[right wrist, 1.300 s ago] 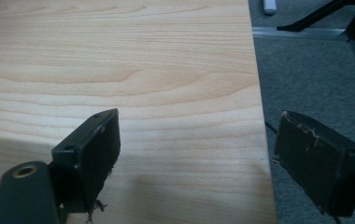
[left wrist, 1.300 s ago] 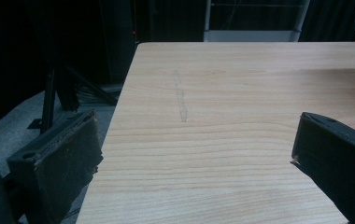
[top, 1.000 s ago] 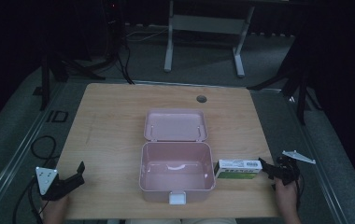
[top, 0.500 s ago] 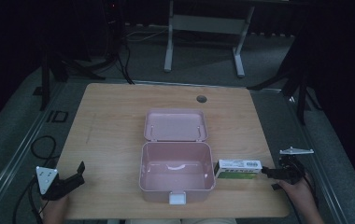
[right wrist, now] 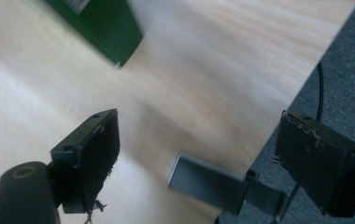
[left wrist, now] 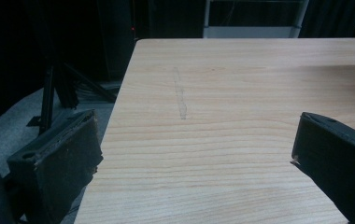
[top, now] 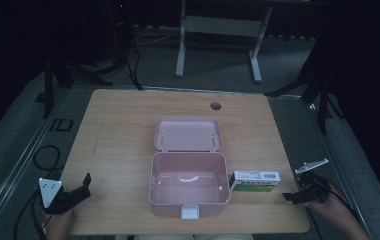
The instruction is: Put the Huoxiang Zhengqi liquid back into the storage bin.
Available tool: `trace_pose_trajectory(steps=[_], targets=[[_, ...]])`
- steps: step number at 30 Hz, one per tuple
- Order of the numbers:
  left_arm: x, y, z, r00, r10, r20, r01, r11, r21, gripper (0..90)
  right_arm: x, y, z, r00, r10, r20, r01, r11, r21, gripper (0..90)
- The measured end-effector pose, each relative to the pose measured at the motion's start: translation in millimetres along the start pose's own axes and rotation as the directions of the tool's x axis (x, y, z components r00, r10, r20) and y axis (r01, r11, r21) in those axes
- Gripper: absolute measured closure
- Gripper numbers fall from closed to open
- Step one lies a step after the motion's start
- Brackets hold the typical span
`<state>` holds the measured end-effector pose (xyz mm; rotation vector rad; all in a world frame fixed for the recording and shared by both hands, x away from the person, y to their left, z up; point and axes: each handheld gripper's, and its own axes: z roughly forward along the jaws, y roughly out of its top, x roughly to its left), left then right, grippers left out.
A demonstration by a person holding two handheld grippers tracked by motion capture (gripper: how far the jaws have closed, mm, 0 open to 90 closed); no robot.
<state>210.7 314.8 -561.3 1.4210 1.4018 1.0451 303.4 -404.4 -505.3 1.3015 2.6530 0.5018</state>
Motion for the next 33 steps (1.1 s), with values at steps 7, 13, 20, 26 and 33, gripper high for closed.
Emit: trace_pose_trajectory(steps=[7, 13, 20, 26, 33], targets=[[0.0, 0.0, 0.0, 1.0000, 0.001, 0.001, -0.001, 1.0000, 0.000, 1.7, 16.5, -1.7, -2.4, 0.9859, -0.160, -0.051, 0.164, 0.982, 0.090, 13.4], [0.0, 0.1, 0.1, 1.0000, 0.001, 0.001, -0.001, 1.0000, 0.001, 1.6, 30.3, -2.9, -2.4, 0.9528, -0.285, -0.104, 0.298, 0.945, 0.136, 17.0], [-0.1, 0.2, 0.3, 1.0000, 0.002, 0.000, -0.002, 1.0000, 0.004, 1.7, 54.8, 2.7, -0.1, 0.8902, -0.428, -0.155, 0.453, 0.866, 0.211, 18.1], [0.0, 0.2, 0.3, 1.0000, 0.000, 0.001, 0.000, 1.0000, 0.004, 1.7, 75.1, 12.1, -2.5, 0.8315, -0.526, -0.180, 0.555, 0.799, 0.230, 21.2], [0.1, 0.2, 0.4, 1.0000, -0.001, 0.004, 0.001, 1.0000, 0.005, 1.7, 94.7, 25.9, -0.4, 0.7631, -0.617, -0.192, 0.646, 0.715, 0.267, 21.9]])
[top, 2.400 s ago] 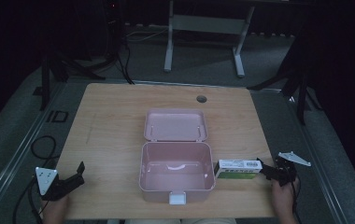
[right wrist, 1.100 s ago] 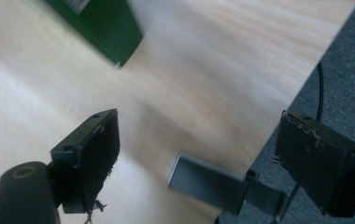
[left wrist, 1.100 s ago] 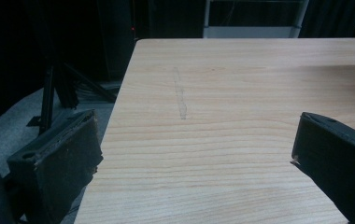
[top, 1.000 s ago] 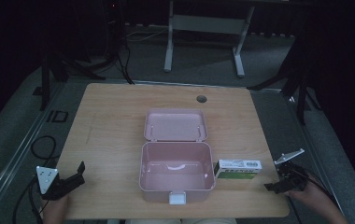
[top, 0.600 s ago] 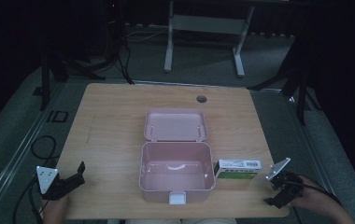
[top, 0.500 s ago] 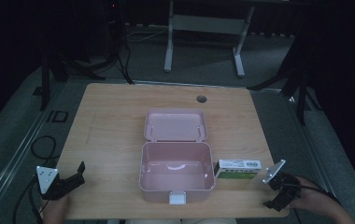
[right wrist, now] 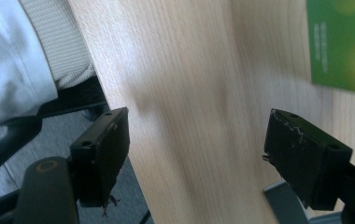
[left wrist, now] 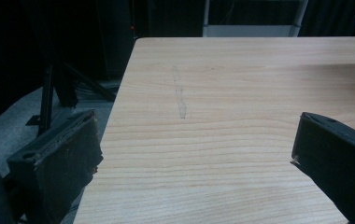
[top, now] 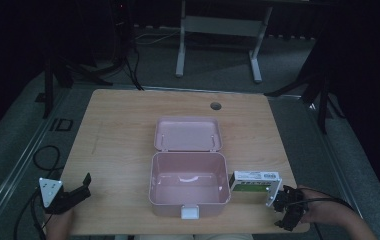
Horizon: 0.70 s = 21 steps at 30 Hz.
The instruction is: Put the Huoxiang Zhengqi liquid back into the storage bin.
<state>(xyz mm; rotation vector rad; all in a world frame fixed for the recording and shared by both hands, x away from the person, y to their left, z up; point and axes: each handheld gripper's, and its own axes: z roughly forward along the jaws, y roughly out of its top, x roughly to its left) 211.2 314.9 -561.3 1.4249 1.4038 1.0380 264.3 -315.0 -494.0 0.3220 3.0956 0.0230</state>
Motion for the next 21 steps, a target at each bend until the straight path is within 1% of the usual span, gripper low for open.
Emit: trace_pose_trajectory(steps=[2, 3, 5, 7, 8, 9, 13, 14, 17, 18, 19, 21], targets=[[0.1, 0.0, -0.1, 1.0000, 0.000, 0.000, 0.000, 1.0000, 0.000, 1.6, 1.7, 7.8, -0.1, 0.9993, -0.036, 0.010, 0.035, 0.999, 0.010, 22.9], [0.2, 0.0, 0.1, 1.0000, -0.001, 0.001, 0.001, 1.0000, 0.001, 1.7, 2.3, 10.4, -0.2, 0.9988, -0.048, 0.006, 0.048, 0.999, 0.015, 22.9], [0.2, 0.1, 0.2, 1.0000, -0.002, 0.003, 0.002, 1.0000, 0.001, 1.7, 4.7, 17.2, -0.7, 0.9962, -0.086, 0.011, 0.086, 0.996, 0.022, 23.0], [0.3, 0.0, 0.1, 1.0000, -0.002, 0.003, 0.002, 1.0000, 0.001, 1.7, 7.1, 24.0, -2.6, 0.9928, -0.120, -0.007, 0.120, 0.993, 0.008, 23.2], [0.2, 0.1, 0.2, 1.0000, -0.002, 0.003, 0.002, 1.0000, 0.001, 1.7, 9.2, 28.3, -3.7, 0.9878, -0.156, 0.006, 0.156, 0.988, 0.006, 23.9], [0.2, 0.0, 0.2, 1.0000, -0.001, 0.003, 0.001, 1.0000, 0.001, 1.6, 10.8, 31.8, -5.0, 0.9852, -0.171, 0.008, 0.171, 0.985, 0.010, 23.9], [0.1, 0.1, 0.3, 1.0000, -0.001, 0.003, 0.001, 1.0000, 0.002, 1.6, 12.4, 43.3, -11.2, 0.9786, -0.206, -0.005, 0.206, 0.979, 0.005, 24.6], [0.1, 0.1, 0.2, 1.0000, -0.001, 0.003, 0.001, 1.0000, 0.001, 1.7, 13.1, 46.5, -13.6, 0.9753, -0.221, -0.007, 0.221, 0.975, 0.007, 25.0], [0.2, 0.1, 0.3, 1.0000, -0.002, 0.005, 0.002, 1.0000, 0.001, 1.7, 13.7, 51.3, -17.2, 0.9731, -0.230, -0.011, 0.230, 0.973, 0.005, 25.0], [0.2, 0.1, 0.3, 1.0000, -0.002, 0.005, 0.002, 1.0000, 0.002, 1.7, 14.4, 55.6, -20.6, 0.9690, -0.247, -0.015, 0.247, 0.969, 0.000, 25.0], [0.3, 0.1, 0.3, 1.0000, -0.002, 0.005, 0.001, 1.0000, 0.002, 1.7, 15.1, 57.5, -22.5, 0.9674, -0.252, -0.024, 0.252, 0.968, -0.001, 25.0], [0.4, 0.2, 0.4, 1.0000, -0.001, 0.006, 0.001, 1.0000, 0.003, 1.7, 16.0, 61.6, -26.7, 0.9643, -0.264, -0.021, 0.264, 0.965, -0.002, 26.2]])
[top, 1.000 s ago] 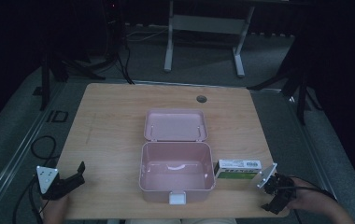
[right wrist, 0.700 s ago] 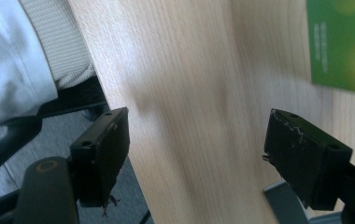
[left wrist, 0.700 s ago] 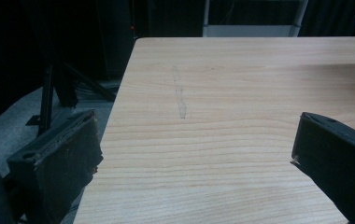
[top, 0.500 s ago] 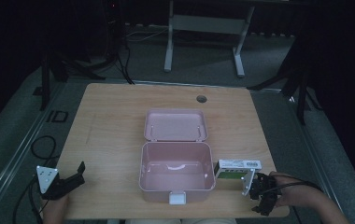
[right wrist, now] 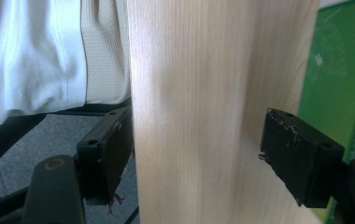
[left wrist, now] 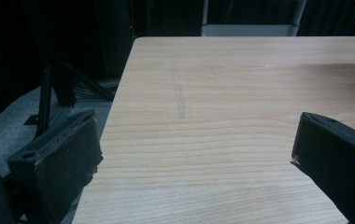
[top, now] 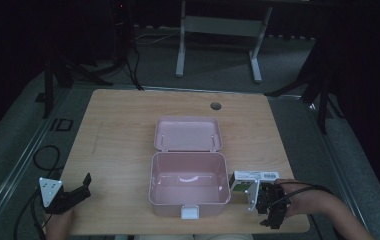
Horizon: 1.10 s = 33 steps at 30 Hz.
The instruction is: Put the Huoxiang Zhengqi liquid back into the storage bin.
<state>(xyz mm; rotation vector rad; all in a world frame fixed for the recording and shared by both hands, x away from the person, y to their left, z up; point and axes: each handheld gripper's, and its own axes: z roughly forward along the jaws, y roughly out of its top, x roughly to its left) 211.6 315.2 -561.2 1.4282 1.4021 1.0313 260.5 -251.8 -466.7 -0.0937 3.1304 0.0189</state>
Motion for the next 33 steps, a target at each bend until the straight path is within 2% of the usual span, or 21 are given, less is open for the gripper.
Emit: trace_pose_trajectory(steps=[5, 11, 19, 21, 23, 28, 33], targets=[[0.0, 0.0, 0.1, 1.0000, 0.000, 0.000, 0.000, 1.0000, 0.001, 1.7, -3.4, 7.0, -14.7, 0.9996, -0.016, 0.023, 0.016, 1.000, -0.001, 26.9], [0.1, 0.1, 0.1, 1.0000, -0.001, 0.000, 0.001, 1.0000, 0.001, 1.7, -13.9, 11.0, -35.2, 0.9976, -0.018, 0.068, 0.018, 1.000, -0.009, 26.9], [0.1, 0.1, 0.1, 1.0000, -0.001, 0.001, 0.001, 1.0000, 0.001, 1.7, -32.5, 8.7, -50.2, 0.9936, 0.006, 0.113, -0.005, 1.000, -0.008, 28.5], [0.2, 0.1, 0.3, 1.0000, 0.000, 0.002, 0.000, 1.0000, 0.002, 1.6, -41.6, 5.4, -53.9, 0.9927, 0.023, 0.119, -0.022, 1.000, -0.010, 28.7], [0.2, 0.1, 0.2, 1.0000, 0.000, 0.002, 0.000, 1.0000, 0.002, 1.7, -49.0, 1.9, -54.2, 0.9931, 0.044, 0.109, -0.042, 0.999, -0.015, 28.8], [0.2, 0.2, 0.4, 1.0000, 0.000, 0.003, 0.000, 1.0000, 0.004, 1.7, -64.4, -7.9, -45.0, 0.9923, 0.078, 0.096, -0.080, 0.996, 0.023, 30.2], [0.2, 0.3, 0.5, 1.0000, 0.000, 0.002, 0.000, 1.0000, 0.005, 1.7, -78.4, -15.9, -35.4, 0.9919, 0.085, 0.094, -0.089, 0.995, 0.033, 33.0]])
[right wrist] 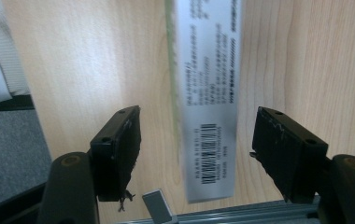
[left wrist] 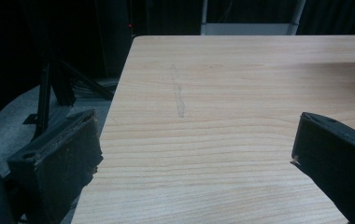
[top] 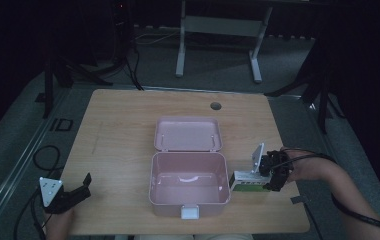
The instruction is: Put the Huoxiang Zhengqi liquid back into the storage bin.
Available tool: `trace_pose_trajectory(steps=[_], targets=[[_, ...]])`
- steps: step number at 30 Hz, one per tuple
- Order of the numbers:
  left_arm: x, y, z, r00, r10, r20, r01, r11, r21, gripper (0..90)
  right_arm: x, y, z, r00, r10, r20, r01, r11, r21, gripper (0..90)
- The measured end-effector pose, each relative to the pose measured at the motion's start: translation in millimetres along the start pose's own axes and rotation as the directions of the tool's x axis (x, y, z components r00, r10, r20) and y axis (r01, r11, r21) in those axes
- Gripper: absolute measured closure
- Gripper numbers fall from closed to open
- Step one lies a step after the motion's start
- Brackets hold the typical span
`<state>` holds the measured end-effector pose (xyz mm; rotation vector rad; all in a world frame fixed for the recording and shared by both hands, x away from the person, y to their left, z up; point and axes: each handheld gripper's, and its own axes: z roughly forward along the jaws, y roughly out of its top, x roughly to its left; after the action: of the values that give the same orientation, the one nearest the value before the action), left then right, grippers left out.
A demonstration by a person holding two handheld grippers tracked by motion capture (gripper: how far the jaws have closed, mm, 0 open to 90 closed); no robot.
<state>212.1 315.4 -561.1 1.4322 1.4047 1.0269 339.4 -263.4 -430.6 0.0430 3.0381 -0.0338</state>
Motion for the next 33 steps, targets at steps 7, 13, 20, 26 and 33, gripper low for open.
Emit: trace_pose_trajectory(steps=[7, 13, 20, 26, 33], targets=[[0.0, 0.1, 0.1, 1.0000, 0.001, 0.000, -0.001, 1.0000, 0.002, 1.7, -10.2, -4.0, 19.0, 0.9999, -0.011, -0.007, 0.011, 0.999, 0.042, 42.6], [0.0, 0.1, 0.2, 1.0000, 0.002, 0.002, -0.002, 1.0000, 0.003, 1.6, -13.4, -3.5, 28.8, 0.9992, -0.013, -0.037, 0.015, 0.999, 0.038, 47.1], [0.0, 0.1, 0.3, 1.0000, 0.001, 0.002, -0.001, 1.0000, 0.003, 1.7, -13.3, -1.8, 34.4, 0.9963, -0.037, -0.077, 0.041, 0.998, 0.049, 59.5], [0.0, 0.2, 0.3, 1.0000, 0.002, 0.001, -0.002, 1.0000, 0.003, 1.7, -13.1, -0.4, 34.5, 0.9950, -0.043, -0.090, 0.049, 0.997, 0.064, 61.3], [-0.1, 0.2, 0.5, 1.0000, 0.003, 0.001, -0.003, 1.0000, 0.004, 1.6, -13.0, -2.0, 32.9, 0.9932, -0.020, -0.114, 0.027, 0.998, 0.055, 61.8]])
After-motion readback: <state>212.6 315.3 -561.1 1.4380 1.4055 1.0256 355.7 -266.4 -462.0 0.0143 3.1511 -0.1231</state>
